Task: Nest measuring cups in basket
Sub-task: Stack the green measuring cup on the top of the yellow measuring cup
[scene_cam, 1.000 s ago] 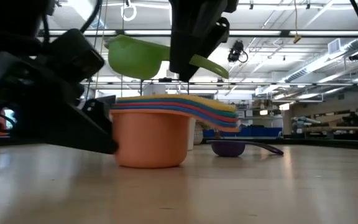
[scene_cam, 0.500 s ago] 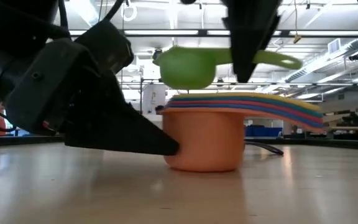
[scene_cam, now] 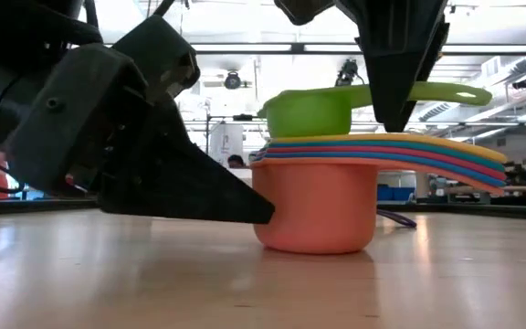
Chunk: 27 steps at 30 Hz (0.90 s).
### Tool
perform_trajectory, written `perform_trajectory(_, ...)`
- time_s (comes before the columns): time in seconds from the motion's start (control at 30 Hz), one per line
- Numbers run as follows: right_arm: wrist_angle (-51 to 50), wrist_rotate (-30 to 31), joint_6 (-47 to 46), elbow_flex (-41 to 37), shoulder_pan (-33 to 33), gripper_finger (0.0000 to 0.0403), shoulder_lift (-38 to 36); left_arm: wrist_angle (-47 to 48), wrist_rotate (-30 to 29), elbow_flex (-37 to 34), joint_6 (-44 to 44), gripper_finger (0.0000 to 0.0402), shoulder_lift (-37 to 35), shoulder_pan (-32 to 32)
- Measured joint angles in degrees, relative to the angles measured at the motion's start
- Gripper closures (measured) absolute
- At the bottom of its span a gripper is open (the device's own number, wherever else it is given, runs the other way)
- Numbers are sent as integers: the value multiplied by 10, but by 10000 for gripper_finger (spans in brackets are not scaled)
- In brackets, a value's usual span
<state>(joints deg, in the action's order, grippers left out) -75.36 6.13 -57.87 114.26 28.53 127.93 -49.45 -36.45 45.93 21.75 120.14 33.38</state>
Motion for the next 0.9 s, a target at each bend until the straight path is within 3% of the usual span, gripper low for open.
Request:
perform_trajectory(0.23, 35, -19, -28, -11, -1, 212, 0, 0, 0, 0, -30, 86, 0, 3)
perform_trajectory(0.37, 76, -33, -22, -20, 0, 177, 0, 0, 4, 0, -44, 86, 0, 3)
perform_trajectory(0.63, 54, -28, -69, -22, -9, 94, 0, 23, 6, 0, -60, 86, -1, 13)
perform_trajectory(0.9, 32, -36, -35, -22, 2, 71, 1, 29, 11, -13, -60, 86, -7, 16)
